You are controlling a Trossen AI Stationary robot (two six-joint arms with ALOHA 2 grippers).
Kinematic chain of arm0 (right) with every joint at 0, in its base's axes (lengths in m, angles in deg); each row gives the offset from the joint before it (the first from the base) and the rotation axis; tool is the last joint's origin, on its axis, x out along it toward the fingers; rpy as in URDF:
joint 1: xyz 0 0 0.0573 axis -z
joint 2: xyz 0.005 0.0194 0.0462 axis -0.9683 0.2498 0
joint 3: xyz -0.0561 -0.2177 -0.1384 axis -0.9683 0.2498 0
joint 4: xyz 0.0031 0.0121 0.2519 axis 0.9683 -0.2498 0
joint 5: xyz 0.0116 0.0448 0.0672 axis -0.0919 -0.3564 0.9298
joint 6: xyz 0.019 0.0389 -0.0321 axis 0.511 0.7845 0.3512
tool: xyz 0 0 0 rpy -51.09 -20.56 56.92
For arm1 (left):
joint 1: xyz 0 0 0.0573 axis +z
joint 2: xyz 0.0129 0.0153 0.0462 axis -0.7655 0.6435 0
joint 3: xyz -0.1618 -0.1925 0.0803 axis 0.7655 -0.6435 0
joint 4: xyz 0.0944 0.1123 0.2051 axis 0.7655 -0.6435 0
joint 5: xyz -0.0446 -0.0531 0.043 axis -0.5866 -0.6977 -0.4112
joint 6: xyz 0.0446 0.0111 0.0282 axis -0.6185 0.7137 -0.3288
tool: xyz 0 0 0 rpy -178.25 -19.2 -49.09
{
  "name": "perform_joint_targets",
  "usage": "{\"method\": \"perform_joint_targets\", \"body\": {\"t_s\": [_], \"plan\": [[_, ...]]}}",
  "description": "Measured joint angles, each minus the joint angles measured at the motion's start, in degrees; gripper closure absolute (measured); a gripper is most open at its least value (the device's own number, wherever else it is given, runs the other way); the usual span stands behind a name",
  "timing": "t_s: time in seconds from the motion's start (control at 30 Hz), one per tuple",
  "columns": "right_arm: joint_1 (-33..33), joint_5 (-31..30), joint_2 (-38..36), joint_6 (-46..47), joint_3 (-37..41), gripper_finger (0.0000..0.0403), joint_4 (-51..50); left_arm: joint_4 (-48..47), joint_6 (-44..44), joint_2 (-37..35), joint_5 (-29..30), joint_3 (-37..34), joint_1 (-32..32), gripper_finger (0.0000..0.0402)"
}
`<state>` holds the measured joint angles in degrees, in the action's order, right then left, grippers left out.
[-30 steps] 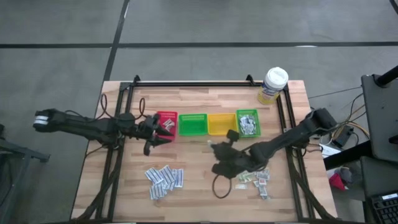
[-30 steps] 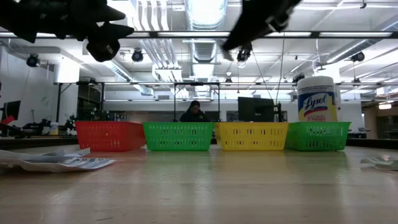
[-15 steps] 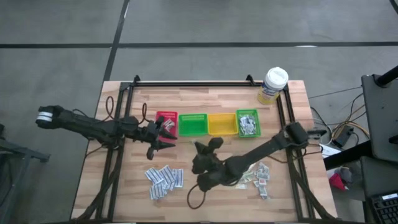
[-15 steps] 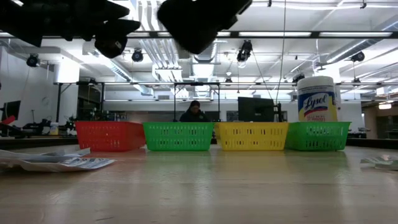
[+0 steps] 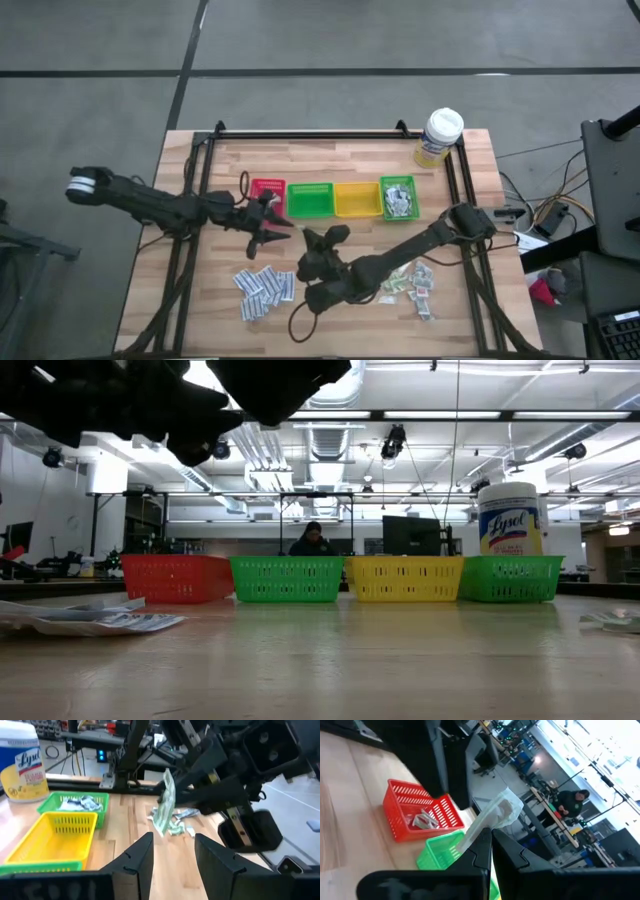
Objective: Pick & Place First Aid Supplies
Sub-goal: Put the green bandage into the red bin
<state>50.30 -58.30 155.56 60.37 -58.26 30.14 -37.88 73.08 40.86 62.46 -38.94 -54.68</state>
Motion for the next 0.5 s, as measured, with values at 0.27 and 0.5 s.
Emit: {"method": "perform_joint_targets", "body": {"t_s": [0.27,0.5], "plan": [[0.0,0.5,0.0,-0.2,-0.5,0.0394,0.4,7.4,-2.4,2.4,0.0,0.0,0.0,0.0264],[0.6,1.2,0.0,-0.1,-0.5,0.0394,1.8,7.7,-2.3,4.1,0.1,1.1,0.0,0.0264]]}}
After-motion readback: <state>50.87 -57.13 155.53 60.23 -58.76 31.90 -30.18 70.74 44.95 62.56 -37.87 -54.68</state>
